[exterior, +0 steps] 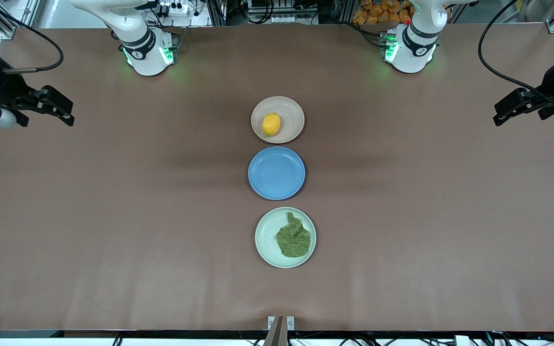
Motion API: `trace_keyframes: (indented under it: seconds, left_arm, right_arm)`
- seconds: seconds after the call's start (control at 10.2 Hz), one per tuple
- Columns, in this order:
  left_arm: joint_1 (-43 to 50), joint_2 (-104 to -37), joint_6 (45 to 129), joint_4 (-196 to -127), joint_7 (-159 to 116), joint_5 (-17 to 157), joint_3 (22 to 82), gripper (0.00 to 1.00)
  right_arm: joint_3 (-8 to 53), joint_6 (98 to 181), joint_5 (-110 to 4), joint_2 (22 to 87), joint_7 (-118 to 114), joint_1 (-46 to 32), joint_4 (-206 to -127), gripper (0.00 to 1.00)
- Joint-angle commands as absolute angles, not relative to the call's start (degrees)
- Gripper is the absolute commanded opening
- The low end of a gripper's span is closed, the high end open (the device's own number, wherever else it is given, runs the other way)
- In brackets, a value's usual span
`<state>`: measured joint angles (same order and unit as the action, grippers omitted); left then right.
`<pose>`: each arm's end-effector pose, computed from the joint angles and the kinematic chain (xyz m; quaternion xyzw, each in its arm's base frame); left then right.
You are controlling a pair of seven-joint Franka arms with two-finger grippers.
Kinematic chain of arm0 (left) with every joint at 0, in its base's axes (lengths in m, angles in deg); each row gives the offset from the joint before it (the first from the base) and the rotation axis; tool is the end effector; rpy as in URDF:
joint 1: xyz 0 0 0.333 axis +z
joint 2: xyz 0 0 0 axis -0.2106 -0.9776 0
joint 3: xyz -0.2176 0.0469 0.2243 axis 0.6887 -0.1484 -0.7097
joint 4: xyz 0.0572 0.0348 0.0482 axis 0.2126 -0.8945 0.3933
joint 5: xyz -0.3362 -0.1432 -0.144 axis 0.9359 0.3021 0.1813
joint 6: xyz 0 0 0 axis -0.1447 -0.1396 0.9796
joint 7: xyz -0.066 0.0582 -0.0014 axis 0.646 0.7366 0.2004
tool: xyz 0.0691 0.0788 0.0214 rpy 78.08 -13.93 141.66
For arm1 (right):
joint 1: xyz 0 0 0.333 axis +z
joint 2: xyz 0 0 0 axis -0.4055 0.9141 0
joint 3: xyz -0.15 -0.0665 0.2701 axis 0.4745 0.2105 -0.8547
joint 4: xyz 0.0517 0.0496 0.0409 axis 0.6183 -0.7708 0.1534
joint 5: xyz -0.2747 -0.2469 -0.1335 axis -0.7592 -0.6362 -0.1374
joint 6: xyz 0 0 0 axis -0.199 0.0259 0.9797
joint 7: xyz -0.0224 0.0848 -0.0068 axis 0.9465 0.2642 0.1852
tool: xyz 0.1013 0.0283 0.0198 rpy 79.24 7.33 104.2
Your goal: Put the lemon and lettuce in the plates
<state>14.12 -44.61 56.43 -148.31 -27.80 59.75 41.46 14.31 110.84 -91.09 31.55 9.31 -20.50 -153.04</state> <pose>0.5459 -0.0501 0.6507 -0.9979 -0.0624 -0.0065 0.0133 0.5474 0.0575 0.6563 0.9999 -0.0012 0.0117 0.0117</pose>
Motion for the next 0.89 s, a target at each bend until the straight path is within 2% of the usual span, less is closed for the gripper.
trace_keyframes:
  seconds: [0.0,0.79]
  left_arm:
    - [14.6,-43.8,56.6,-149.3,-26.3,61.2,41.8,1.0]
    - [14.2,-45.1,56.5,-147.2,-26.3,60.9,42.0,1.0]
  right_arm:
    - [13.7,111.0,-92.0,31.6,8.9,-21.1,-154.1,1.0]
    - [13.7,111.0,-92.7,31.5,5.2,-21.4,-154.6,1.0]
